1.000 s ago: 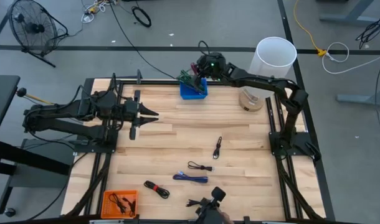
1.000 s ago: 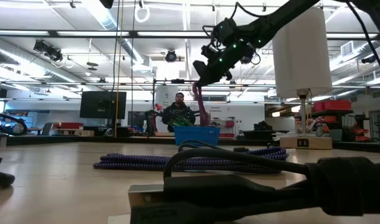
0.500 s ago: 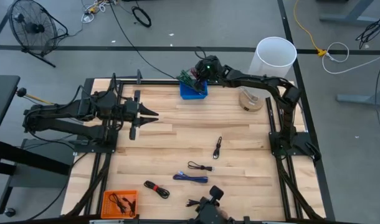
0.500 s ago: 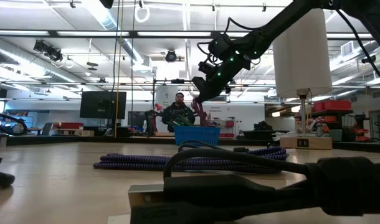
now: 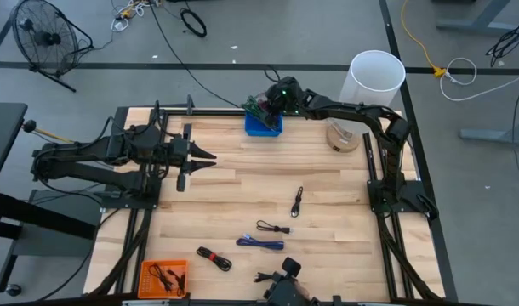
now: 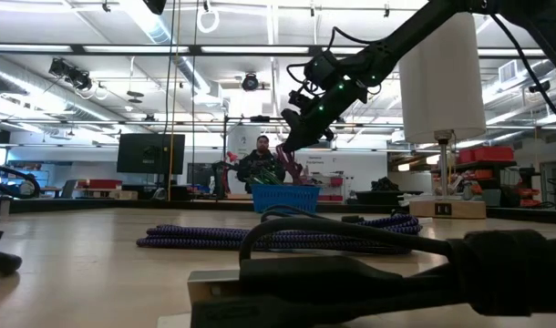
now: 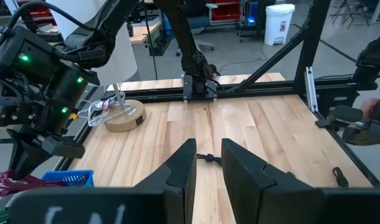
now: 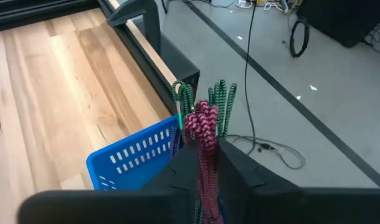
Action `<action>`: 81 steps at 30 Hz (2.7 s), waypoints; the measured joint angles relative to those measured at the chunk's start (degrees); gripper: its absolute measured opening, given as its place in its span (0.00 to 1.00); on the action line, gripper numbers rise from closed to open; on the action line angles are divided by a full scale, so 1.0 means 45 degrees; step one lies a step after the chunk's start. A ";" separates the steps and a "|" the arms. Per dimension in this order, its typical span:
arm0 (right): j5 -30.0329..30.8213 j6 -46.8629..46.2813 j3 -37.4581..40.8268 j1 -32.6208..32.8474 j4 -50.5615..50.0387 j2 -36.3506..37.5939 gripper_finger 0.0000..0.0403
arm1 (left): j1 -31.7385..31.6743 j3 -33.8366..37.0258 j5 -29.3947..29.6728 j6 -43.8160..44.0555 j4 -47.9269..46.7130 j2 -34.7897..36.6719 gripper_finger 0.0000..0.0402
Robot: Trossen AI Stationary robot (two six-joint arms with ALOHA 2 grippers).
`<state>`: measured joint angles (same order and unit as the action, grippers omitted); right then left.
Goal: Pick & Place USB Port
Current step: Put the red charger cable into the blue basket, then put the black charger cable into the orange basket
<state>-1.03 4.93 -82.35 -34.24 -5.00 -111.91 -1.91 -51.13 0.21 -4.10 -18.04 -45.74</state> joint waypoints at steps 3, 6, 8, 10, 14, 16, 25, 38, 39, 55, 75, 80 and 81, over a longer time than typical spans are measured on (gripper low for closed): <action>0.0017 0.0000 0.0000 0.0000 0.0017 -0.0002 0.23 | 0.0000 0.0000 0.0000 -0.0005 -0.0003 0.0000 0.20; 0.0092 0.0005 0.0000 0.0000 0.0021 -0.0002 0.29 | 0.0004 0.0000 0.0000 -0.0005 -0.0005 0.0000 0.20; 0.0003 0.0005 0.0000 0.0000 0.0031 -0.0002 0.32 | 0.0000 0.0000 0.0000 -0.0009 -0.0004 0.0000 0.20; 0.0007 0.0005 0.0000 0.0021 0.0031 -0.0002 0.35 | 0.0000 0.0000 0.0000 -0.0008 -0.0005 0.0000 0.20; -0.0009 0.0005 0.0000 0.0061 0.0171 -0.0002 0.39 | 0.0000 0.0000 0.0000 -0.0010 -0.0005 0.0000 0.20; -0.0183 -0.0033 0.0000 0.0119 0.0403 -0.0002 0.39 | 0.0004 0.0000 0.0000 -0.0015 -0.0005 0.0000 0.20; -0.0344 0.0040 -0.0005 0.0476 0.1015 -0.0002 0.38 | 0.0000 0.0000 0.0000 -0.0015 -0.0005 0.0000 0.20; -0.0319 -0.0332 -0.0010 0.0512 0.1176 -0.0002 0.38 | 0.0003 -0.0004 0.0005 -0.0039 0.0024 -0.0001 0.20; -0.0323 -0.0466 -0.0010 0.0540 0.1127 -0.0002 0.38 | 0.0002 -0.0005 0.0005 -0.0037 0.0024 0.0000 0.20; -0.3729 -0.0365 -0.0015 0.3252 -0.1552 0.0008 0.38 | 0.0018 -0.0015 -0.0018 0.0338 -0.0793 0.0000 0.20; -0.4922 -0.1444 -0.0015 0.7420 -0.2308 0.1574 0.38 | 0.6958 -0.0015 0.2844 0.6118 -0.4526 -0.4659 0.20; -0.4253 -0.1450 -0.0015 0.8457 -0.2610 0.2014 0.38 | 0.7980 -0.0010 0.2726 0.6452 -0.3608 -0.6675 0.20; -0.4100 -0.1477 -0.0015 0.8620 -0.2597 0.2066 0.38 | 0.8147 -0.0010 0.2580 0.6450 -0.3204 -0.7075 0.20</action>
<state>-19.48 -1.72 -82.41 4.55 -16.69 -102.61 34.75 -51.18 11.82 24.93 -32.46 -77.57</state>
